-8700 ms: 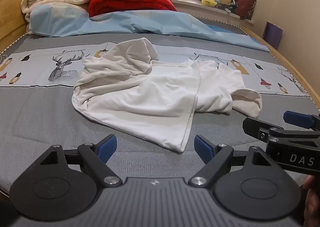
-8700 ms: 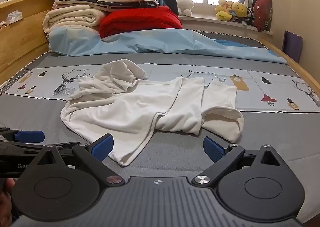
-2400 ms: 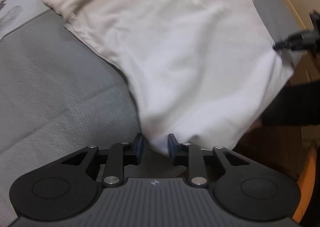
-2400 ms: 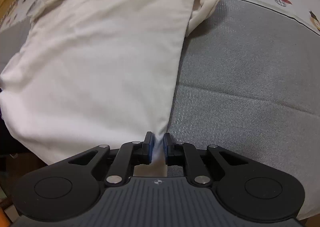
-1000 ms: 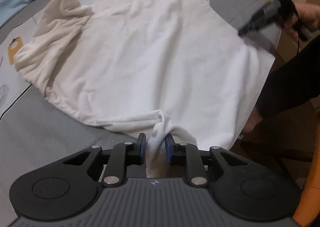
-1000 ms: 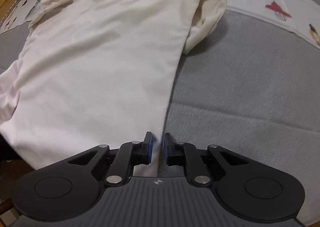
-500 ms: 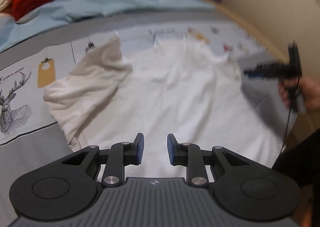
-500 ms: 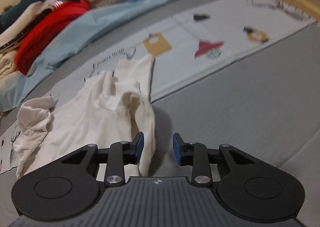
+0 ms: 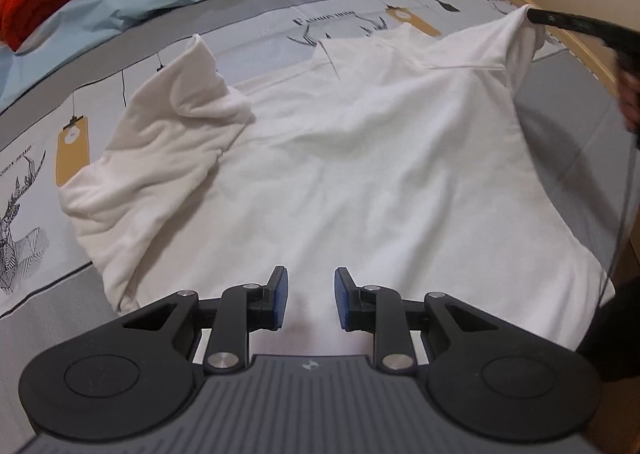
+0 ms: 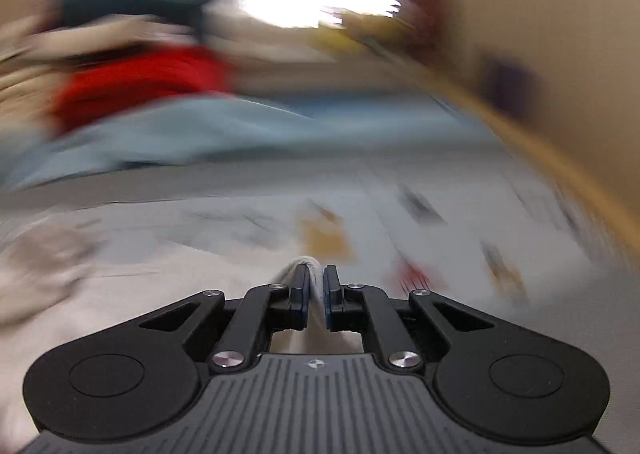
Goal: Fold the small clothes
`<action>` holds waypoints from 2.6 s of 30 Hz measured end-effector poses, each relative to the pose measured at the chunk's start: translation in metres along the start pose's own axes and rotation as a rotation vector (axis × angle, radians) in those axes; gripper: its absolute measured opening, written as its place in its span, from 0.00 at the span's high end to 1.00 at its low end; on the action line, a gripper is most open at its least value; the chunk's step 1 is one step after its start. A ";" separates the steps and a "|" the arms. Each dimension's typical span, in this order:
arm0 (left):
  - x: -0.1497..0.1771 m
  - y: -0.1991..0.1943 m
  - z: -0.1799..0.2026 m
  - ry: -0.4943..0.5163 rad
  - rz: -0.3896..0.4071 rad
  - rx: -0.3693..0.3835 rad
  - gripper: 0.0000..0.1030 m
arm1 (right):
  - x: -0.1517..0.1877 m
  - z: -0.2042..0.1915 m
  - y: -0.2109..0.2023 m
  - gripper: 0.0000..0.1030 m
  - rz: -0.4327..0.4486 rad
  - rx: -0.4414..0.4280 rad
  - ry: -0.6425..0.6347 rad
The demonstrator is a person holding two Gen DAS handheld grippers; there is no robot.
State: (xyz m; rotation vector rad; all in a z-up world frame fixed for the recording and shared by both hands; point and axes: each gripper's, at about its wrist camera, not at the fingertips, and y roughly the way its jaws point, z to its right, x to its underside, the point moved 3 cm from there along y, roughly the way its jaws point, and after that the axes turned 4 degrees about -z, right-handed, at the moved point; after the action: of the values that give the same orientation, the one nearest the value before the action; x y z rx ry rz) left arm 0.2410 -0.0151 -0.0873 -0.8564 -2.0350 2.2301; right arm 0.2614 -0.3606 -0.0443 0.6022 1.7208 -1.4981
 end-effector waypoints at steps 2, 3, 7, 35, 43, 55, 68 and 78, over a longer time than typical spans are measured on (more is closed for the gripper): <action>-0.007 0.002 0.001 -0.010 -0.001 -0.006 0.73 | 0.020 -0.001 0.007 0.92 -0.140 -0.107 0.007; -0.010 0.004 0.002 -0.014 -0.001 -0.006 0.73 | 0.029 0.003 0.012 0.92 -0.197 -0.107 0.017; -0.020 0.006 0.009 -0.025 0.005 -0.009 0.73 | 0.035 0.054 0.001 0.85 -0.178 -0.175 0.226; -0.042 0.018 0.009 -0.086 0.015 -0.050 0.66 | 0.021 0.124 0.131 0.97 -0.154 -0.110 0.521; -0.044 0.018 0.011 -0.073 0.022 -0.056 0.66 | 0.012 0.211 0.001 0.97 0.386 0.325 0.778; -0.045 0.022 0.018 -0.043 0.012 -0.054 0.66 | 0.150 0.291 0.024 0.91 0.114 0.487 1.319; -0.042 0.031 0.012 -0.038 -0.014 -0.068 0.66 | 0.127 0.331 0.016 0.97 0.268 0.574 1.228; -0.053 0.016 -0.047 -0.210 0.091 -0.120 0.66 | 0.087 0.291 -0.004 0.91 0.231 0.691 1.125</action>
State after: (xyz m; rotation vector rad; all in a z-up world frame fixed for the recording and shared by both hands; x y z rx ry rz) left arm 0.3103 0.0065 -0.0815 -0.7662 -2.2851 2.3580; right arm 0.2748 -0.6553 -0.1166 2.2474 1.6848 -1.6800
